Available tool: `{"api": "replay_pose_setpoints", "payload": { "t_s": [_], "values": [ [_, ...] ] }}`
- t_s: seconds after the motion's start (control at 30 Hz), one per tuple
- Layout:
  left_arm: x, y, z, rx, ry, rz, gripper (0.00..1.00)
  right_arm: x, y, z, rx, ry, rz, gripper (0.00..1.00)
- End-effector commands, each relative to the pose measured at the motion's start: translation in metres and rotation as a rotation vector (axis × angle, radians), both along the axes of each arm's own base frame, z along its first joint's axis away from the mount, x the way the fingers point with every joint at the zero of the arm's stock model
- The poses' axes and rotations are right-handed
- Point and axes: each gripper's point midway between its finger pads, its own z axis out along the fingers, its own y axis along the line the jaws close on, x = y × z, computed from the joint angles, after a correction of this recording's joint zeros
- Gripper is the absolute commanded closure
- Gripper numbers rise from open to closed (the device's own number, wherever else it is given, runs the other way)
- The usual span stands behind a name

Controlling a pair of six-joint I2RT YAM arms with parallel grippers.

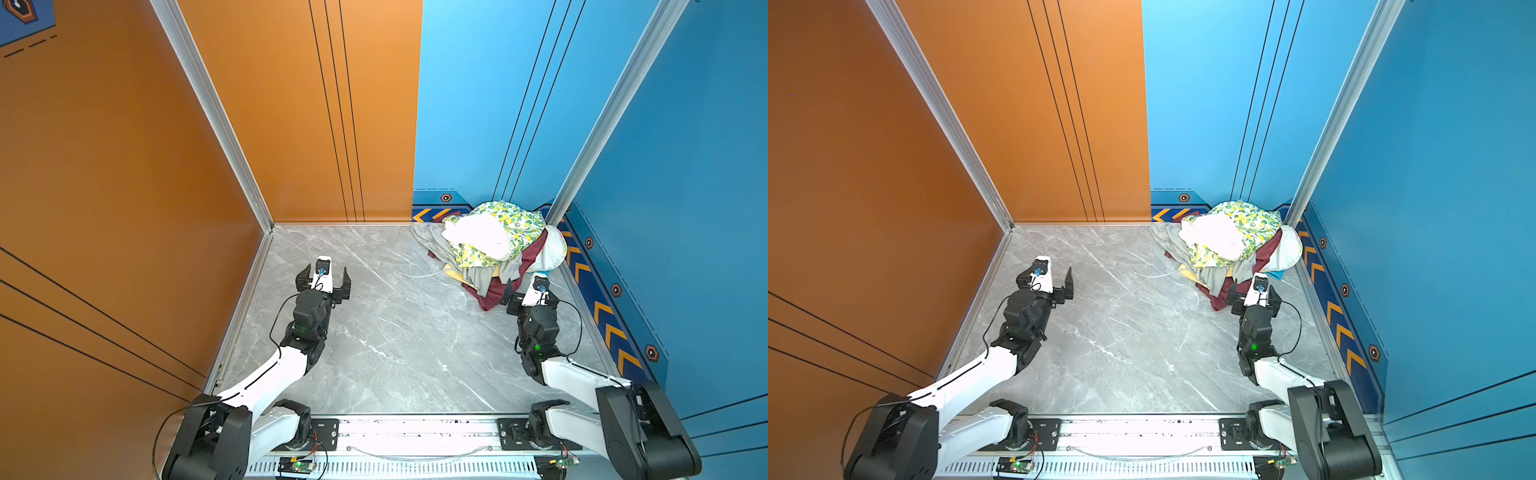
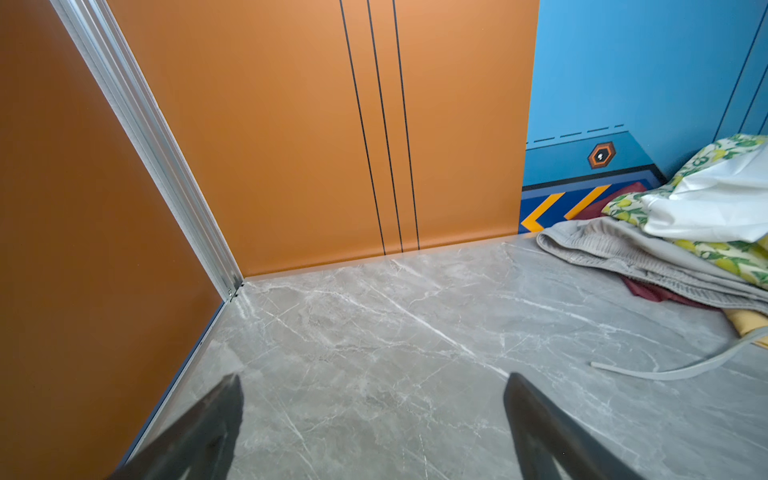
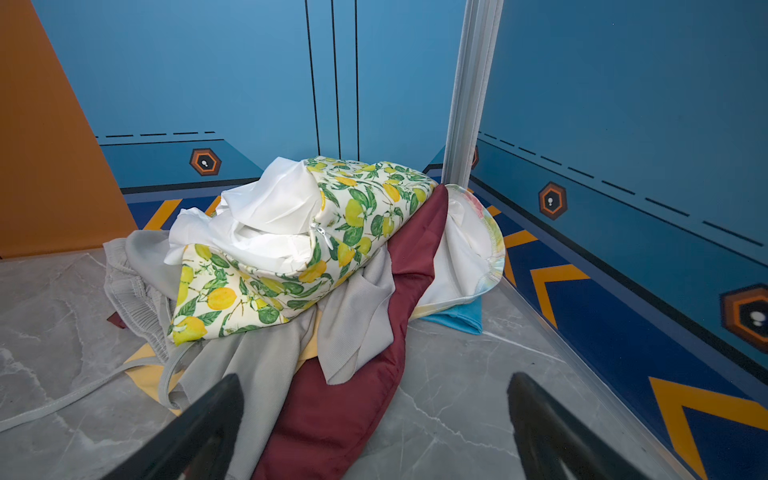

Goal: Pick out a specific cloth from the pile
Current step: 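Raise both arms, moving the right gripper toward the cloth pile's far side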

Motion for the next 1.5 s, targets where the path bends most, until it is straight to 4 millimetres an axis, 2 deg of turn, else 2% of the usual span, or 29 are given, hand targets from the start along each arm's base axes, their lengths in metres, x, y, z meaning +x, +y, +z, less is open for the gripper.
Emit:
{"api": "replay_pose_setpoints", "payload": {
  "t_s": [0.0, 0.17, 0.27, 0.4, 0.47, 0.6, 0.9, 1.0, 1.2, 1.3, 1.47],
  "values": [
    [-0.004, -0.002, 0.019, -0.078, -0.016, 0.003, 0.02, -0.007, -0.004, 0.005, 0.013, 0.067, -0.034, 0.0],
    [-0.007, -0.02, 0.03, -0.188, 0.007, -0.086, 0.02, -0.017, -0.002, 0.041, 0.062, 0.041, -0.018, 0.0],
    [-0.008, -0.041, 0.031, -0.243, 0.03, -0.189, 0.02, -0.02, 0.002, 0.055, 0.113, 0.038, -0.003, 0.0],
    [-0.011, -0.087, 0.023, -0.307, 0.1, -0.374, 0.02, -0.017, 0.005, 0.065, 0.169, 0.075, -0.003, 0.0],
    [-0.017, -0.112, 0.02, -0.292, 0.129, -0.458, 0.02, -0.016, 0.005, 0.068, 0.197, 0.099, -0.011, 0.0],
    [-0.033, -0.15, 0.014, -0.271, 0.187, -0.565, 0.02, -0.019, 0.004, 0.072, 0.235, 0.151, -0.03, 0.0],
    [-0.087, -0.228, -0.012, -0.129, 0.3, -0.785, 0.02, -0.02, 0.009, 0.062, 0.337, 0.283, -0.011, 0.0],
    [-0.105, -0.249, -0.023, -0.082, 0.343, -0.862, 0.02, -0.02, 0.004, 0.062, 0.358, 0.324, -0.025, 0.0],
    [-0.133, -0.276, -0.038, -0.002, 0.39, -0.94, 0.02, -0.022, -0.022, 0.051, 0.502, 0.362, -0.105, 0.0],
    [-0.143, -0.286, -0.043, 0.016, 0.41, -0.971, 0.02, -0.02, -0.038, 0.039, 0.604, 0.379, -0.145, 0.0],
    [-0.15, -0.292, -0.047, 0.058, 0.436, -0.978, 0.01, -0.014, -0.055, 0.019, 0.729, 0.416, -0.199, 0.0]
  ]
}}
